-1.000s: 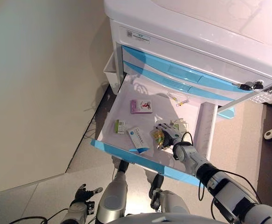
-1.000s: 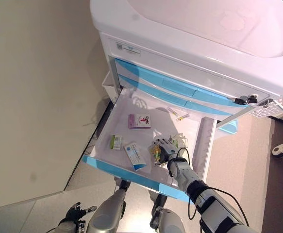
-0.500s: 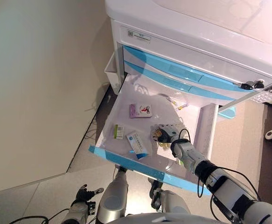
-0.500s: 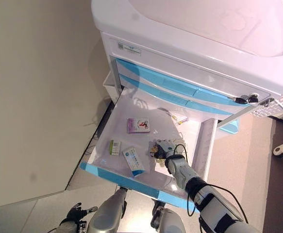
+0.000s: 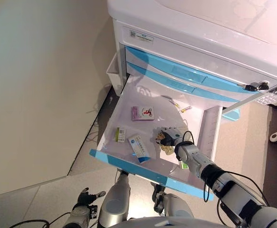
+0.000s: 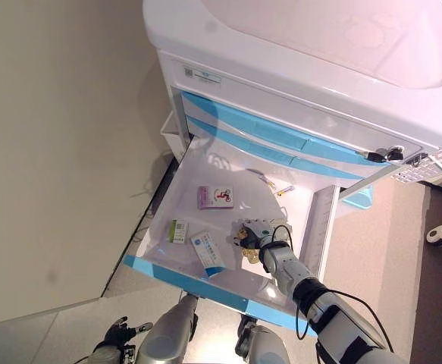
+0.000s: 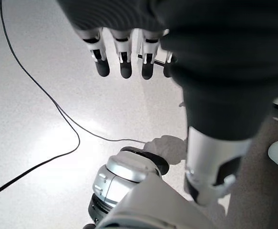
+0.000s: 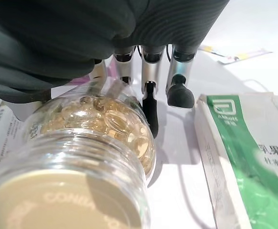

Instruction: Open the drawer and pick up the medicine

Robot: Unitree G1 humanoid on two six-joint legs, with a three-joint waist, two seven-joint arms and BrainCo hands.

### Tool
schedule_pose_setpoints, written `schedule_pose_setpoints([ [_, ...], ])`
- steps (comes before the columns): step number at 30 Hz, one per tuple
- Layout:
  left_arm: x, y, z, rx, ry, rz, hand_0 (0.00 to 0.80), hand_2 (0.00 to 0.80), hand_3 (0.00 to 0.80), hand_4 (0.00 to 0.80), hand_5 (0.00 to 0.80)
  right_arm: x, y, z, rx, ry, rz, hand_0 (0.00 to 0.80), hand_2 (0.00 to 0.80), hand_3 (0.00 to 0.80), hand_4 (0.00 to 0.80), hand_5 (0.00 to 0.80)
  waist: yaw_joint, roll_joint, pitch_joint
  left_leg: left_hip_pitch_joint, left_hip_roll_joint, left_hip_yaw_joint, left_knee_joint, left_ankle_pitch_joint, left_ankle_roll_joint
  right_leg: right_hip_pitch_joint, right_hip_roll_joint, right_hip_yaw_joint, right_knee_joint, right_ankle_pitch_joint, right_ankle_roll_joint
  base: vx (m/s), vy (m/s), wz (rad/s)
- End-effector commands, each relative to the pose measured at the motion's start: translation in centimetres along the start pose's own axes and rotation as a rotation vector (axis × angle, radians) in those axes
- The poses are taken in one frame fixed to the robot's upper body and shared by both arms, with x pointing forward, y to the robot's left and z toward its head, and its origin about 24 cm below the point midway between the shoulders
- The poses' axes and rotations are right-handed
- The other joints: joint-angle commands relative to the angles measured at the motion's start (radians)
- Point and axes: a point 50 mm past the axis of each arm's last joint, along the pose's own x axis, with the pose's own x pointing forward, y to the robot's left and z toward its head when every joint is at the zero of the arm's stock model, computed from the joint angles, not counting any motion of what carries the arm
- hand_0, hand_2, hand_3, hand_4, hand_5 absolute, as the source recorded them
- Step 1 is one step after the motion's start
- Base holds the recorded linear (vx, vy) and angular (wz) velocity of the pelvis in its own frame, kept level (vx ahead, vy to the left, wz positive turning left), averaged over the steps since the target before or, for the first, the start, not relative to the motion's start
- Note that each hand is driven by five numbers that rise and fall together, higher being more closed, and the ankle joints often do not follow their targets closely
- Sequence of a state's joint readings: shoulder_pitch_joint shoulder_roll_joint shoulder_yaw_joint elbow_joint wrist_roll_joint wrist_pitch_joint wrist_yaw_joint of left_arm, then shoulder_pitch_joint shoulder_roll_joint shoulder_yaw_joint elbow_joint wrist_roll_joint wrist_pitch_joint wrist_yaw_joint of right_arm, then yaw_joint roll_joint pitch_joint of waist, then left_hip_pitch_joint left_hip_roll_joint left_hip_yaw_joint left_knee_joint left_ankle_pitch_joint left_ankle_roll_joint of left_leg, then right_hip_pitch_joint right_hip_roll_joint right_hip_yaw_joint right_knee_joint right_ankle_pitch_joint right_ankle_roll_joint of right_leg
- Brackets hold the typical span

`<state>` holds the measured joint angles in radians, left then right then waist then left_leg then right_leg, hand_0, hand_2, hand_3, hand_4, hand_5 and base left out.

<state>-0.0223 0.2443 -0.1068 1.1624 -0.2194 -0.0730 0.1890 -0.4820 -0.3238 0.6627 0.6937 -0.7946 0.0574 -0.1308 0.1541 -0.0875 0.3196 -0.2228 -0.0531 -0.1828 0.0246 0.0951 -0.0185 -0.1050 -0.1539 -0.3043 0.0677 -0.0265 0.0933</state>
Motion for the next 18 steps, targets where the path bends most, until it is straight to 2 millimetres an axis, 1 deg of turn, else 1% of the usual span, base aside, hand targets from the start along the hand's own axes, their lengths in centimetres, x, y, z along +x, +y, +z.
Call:
schedule_pose_setpoints([
  [1, 0.0, 0.6, -0.6, -0.008, 0.024, 0.028, 0.0, 0.0, 0.0, 0.0, 0.0, -0.2, -1.8, 1.8, -0.01, -0.122, -0.08, 0.8, 0.8, 0.8, 0.8, 0.8, -0.004, -0.047, 0.005, -0.001, -0.032, 0.015, 0.007, -0.059, 0.031, -0.088, -0.078, 0.039, 0.007, 0.131, 0.072, 0.0, 0.0, 0.0],
  [2, 0.0, 0.7, -0.4, -0.01, 0.014, 0.029, 0.0, 0.0, 0.0, 0.0, 0.0, -0.2, -2.4, 2.2, -0.002, -0.148, -0.105, 0.8, 0.8, 0.8, 0.8, 0.8, -0.003, -0.05, 0.003, -0.001, -0.031, 0.015, 0.008, -0.061, 0.031, -0.088, -0.078, 0.039, 0.007, 0.131, 0.073, 0.0, 0.0, 0.0],
  [4, 0.0, 0.8, -0.3, -0.005, 0.011, 0.032, 0.0, 0.0, 0.0, 0.0, 0.0, -0.3, -3.0, 2.3, 0.007, -0.16, -0.129, 0.8, 0.8, 0.8, 0.8, 0.8, -0.003, -0.052, 0.002, -0.001, -0.032, 0.016, 0.009, -0.061, 0.031, -0.086, -0.077, 0.039, 0.006, 0.131, 0.073, 0.0, 0.0, 0.0],
  [8, 0.1, 1.1, -0.4, -0.003, 0.011, 0.042, 0.0, 0.0, 0.0, 0.0, 0.0, -0.6, -4.8, 2.5, 0.045, -0.195, -0.205, 0.8, 0.8, 0.8, 0.8, 0.8, -0.005, -0.056, -0.004, 0.002, -0.031, 0.017, 0.01, -0.063, 0.031, -0.084, -0.076, 0.04, 0.005, 0.131, 0.074, 0.0, 0.0, 0.0],
  [9, 0.1, 1.1, -0.4, -0.003, 0.011, 0.042, 0.0, 0.0, 0.0, 0.0, 0.0, -0.6, -4.8, 2.5, 0.045, -0.195, -0.204, 0.8, 0.8, 0.8, 0.8, 0.8, -0.004, -0.056, -0.004, 0.002, -0.031, 0.017, 0.011, -0.063, 0.031, -0.084, -0.076, 0.04, 0.005, 0.131, 0.074, 0.0, 0.0, 0.0],
  [10, 0.1, 1.2, -0.4, -0.007, 0.011, 0.048, 0.0, 0.0, 0.0, 0.0, 0.0, -1.0, -6.3, 2.6, 0.057, -0.226, -0.254, 0.8, 0.8, 0.8, 0.8, 0.8, -0.005, -0.06, -0.008, 0.005, -0.03, 0.019, 0.01, -0.064, 0.031, -0.082, -0.076, 0.041, 0.004, 0.131, 0.075, 0.0, 0.0, 0.0],
  [11, 0.1, 1.2, -0.4, -0.007, 0.011, 0.048, 0.0, 0.0, 0.0, 0.0, 0.0, -1.0, -6.3, 2.6, 0.057, -0.226, -0.254, 0.8, 0.8, 0.8, 0.8, 0.8, -0.005, -0.06, -0.008, 0.005, -0.03, 0.019, 0.009, -0.064, 0.031, -0.082, -0.076, 0.041, 0.004, 0.131, 0.075, 0.0, 0.0, 0.0],
  [12, 0.1, 1.4, -0.4, -0.006, 0.01, 0.053, 0.0, 0.0, 0.0, 0.0, 0.0, -1.3, -7.3, 2.5, 0.083, -0.244, -0.293, 0.8, 0.8, 0.8, 0.8, 0.8, -0.008, -0.064, -0.012, 0.009, -0.029, 0.02, 0.011, -0.066, 0.031, -0.081, -0.075, 0.043, 0.005, 0.13, 0.074, 0.0, 0.004, -0.04],
  [15, 0.1, 1.8, -0.4, -0.012, 0.01, 0.061, 0.0, 0.0, 0.0, 0.0, 0.0, -2.0, -9.2, 2.6, 0.114, -0.284, -0.347, 0.8, 0.8, 0.8, 0.8, 0.8, -0.008, -0.072, -0.021, 0.016, -0.028, 0.023, 0.01, -0.068, 0.031, -0.077, -0.072, 0.043, 0.004, 0.131, 0.074, 0.007, -0.003, -0.04],
  [18, 0.1, 2.1, -0.4, -0.015, 0.006, 0.067, 0.0, 0.0, 0.0, 0.0, 0.0, -2.3, -10.0, 2.5, 0.127, -0.301, -0.363, 0.8, 0.8, 0.8, 0.8, 0.8, -0.007, -0.076, -0.027, 0.021, -0.027, 0.025, 0.01, -0.07, 0.031, -0.072, -0.071, 0.044, 0.002, 0.131, 0.074, 0.0, 0.0, 0.0],
])
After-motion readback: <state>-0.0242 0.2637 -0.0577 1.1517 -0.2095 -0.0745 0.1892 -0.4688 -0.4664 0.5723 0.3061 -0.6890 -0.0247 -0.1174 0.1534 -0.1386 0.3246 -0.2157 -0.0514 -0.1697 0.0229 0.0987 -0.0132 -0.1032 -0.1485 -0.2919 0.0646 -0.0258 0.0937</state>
